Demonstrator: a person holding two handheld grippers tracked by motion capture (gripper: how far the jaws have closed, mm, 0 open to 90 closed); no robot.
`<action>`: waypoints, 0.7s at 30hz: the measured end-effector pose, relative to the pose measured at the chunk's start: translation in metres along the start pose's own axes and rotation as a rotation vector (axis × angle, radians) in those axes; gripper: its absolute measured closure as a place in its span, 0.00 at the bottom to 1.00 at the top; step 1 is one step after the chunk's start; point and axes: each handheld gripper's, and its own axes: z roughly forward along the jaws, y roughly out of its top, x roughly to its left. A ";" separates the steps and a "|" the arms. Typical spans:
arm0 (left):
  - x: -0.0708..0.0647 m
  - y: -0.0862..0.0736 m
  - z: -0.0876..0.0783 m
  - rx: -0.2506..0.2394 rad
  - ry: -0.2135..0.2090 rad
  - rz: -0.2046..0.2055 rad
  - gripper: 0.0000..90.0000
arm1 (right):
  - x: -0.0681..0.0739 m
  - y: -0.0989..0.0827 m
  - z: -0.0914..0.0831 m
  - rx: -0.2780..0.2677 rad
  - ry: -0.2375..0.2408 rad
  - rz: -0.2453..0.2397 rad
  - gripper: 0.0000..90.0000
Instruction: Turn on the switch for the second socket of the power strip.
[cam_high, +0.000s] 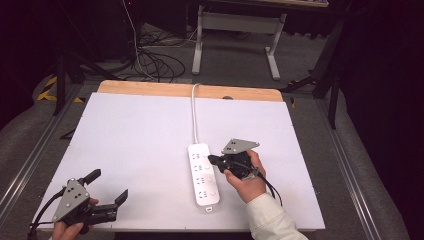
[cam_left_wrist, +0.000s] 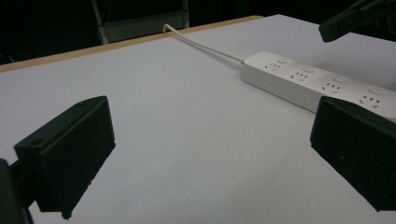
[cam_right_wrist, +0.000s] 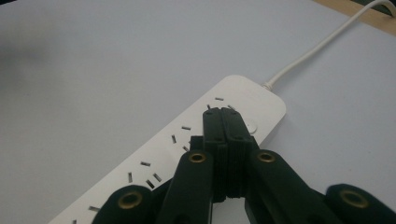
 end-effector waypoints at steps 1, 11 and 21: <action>0.000 0.000 0.000 -0.002 0.001 -0.001 0.01 | 0.000 -0.001 0.002 0.003 0.001 0.000 1.00; 0.000 0.000 0.000 -0.001 -0.002 -0.001 0.01 | 0.001 -0.010 0.017 0.026 -0.009 -0.010 1.00; -0.001 0.000 0.000 0.004 -0.005 0.012 0.01 | 0.004 -0.016 0.026 0.040 -0.024 -0.012 1.00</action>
